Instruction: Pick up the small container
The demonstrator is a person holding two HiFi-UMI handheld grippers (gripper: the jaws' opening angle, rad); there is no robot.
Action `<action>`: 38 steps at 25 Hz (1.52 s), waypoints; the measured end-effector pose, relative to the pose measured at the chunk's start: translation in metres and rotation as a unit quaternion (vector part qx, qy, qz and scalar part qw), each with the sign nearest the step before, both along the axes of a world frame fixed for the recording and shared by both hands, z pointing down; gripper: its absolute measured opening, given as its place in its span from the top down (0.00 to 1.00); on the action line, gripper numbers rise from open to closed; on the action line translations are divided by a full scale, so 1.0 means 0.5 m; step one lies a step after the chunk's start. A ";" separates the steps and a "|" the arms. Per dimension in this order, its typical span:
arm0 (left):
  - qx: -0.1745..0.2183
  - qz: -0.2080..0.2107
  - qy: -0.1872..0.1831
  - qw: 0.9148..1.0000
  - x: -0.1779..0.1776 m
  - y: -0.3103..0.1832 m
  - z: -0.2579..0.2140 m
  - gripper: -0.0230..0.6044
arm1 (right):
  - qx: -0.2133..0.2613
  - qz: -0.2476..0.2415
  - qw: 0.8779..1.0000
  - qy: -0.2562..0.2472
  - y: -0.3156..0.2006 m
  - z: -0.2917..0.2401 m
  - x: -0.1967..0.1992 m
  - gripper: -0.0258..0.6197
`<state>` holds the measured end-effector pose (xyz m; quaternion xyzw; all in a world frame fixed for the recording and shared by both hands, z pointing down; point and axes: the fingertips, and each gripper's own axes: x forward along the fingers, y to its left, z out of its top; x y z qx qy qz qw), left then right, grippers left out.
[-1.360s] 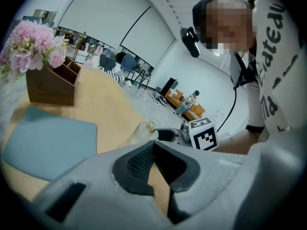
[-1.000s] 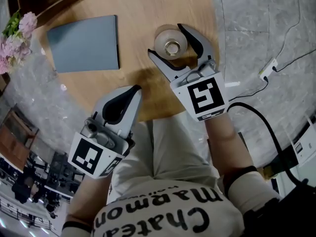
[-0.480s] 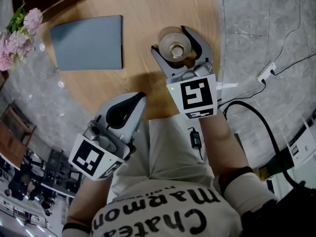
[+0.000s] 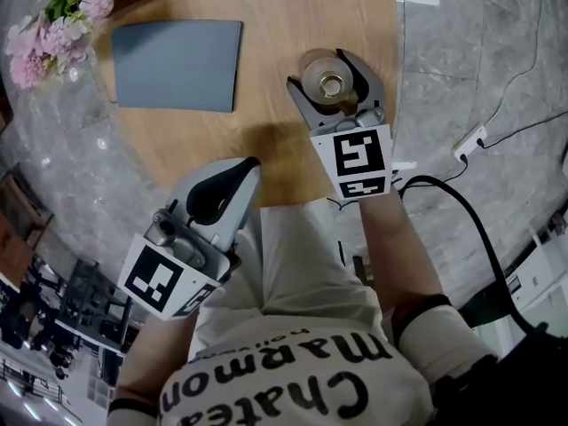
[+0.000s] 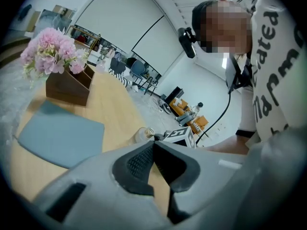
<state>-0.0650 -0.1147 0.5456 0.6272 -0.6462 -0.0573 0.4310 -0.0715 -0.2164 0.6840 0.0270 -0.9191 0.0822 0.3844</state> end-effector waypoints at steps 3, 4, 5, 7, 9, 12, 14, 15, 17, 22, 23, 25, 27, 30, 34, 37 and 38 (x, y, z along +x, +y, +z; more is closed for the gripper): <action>0.007 -0.011 -0.012 1.000 -0.015 0.006 -0.022 0.94 | 0.000 0.001 1.000 0.003 -0.001 -0.004 0.000 0.47; 0.009 -0.014 -0.014 1.000 -0.018 0.008 -0.028 0.94 | -0.002 0.004 1.000 0.003 -0.001 -0.005 0.001 0.47; 0.010 -0.016 -0.016 1.000 -0.019 0.012 -0.033 0.94 | -0.003 0.006 1.000 0.003 0.001 -0.006 0.003 0.47; 0.011 -0.018 -0.019 1.000 -0.018 0.018 -0.043 0.94 | -0.008 0.009 1.000 0.004 0.008 -0.008 0.012 0.47; 0.015 -0.018 -0.023 0.999 -0.016 0.019 -0.056 0.94 | -0.014 0.011 1.000 0.005 0.015 -0.008 0.025 0.47; 0.024 -0.016 -0.032 0.999 -0.015 0.020 -0.075 0.94 | -0.024 0.022 0.999 0.000 0.023 -0.013 0.045 0.47; 0.026 -0.016 -0.038 0.999 -0.015 0.027 -0.087 0.94 | -0.031 0.032 0.999 -0.005 0.031 -0.025 0.054 0.47; 0.026 -0.018 -0.041 0.999 -0.016 0.030 -0.093 0.94 | -0.033 0.036 0.999 -0.009 0.034 -0.032 0.056 0.47; 0.028 -0.023 -0.050 0.998 -0.020 0.035 -0.105 0.94 | -0.035 0.043 0.998 -0.018 0.035 -0.053 0.058 0.47; 0.026 -0.031 -0.077 0.996 -0.028 0.047 -0.146 0.94 | -0.028 0.063 0.996 -0.051 0.040 -0.142 0.052 0.47; 0.030 -0.028 -0.082 0.996 -0.028 0.046 -0.158 0.94 | -0.026 0.067 0.996 -0.058 0.039 -0.164 0.050 0.47; 0.041 -0.021 -0.094 0.994 -0.034 0.041 -0.186 0.94 | -0.017 0.075 0.994 -0.076 0.035 -0.213 0.043 0.47; 0.052 -0.014 -0.107 0.993 -0.042 0.039 -0.218 0.94 | -0.008 0.083 0.992 -0.094 0.036 -0.266 0.037 0.47; 0.064 -0.012 -0.120 0.991 -0.052 0.052 -0.273 0.94 | 0.002 0.089 0.989 -0.117 0.054 -0.351 0.035 0.47; 0.093 -0.018 -0.147 0.985 -0.081 0.070 -0.352 0.94 | 0.023 0.084 0.985 -0.149 0.071 -0.465 0.028 0.47; 0.122 -0.027 -0.157 0.980 -0.109 0.087 -0.416 0.94 | 0.042 0.089 0.981 -0.168 0.082 -0.547 0.024 0.47; 0.133 -0.027 -0.160 0.978 -0.114 0.096 -0.440 0.94 | 0.046 0.093 0.979 -0.175 0.089 -0.574 0.026 0.47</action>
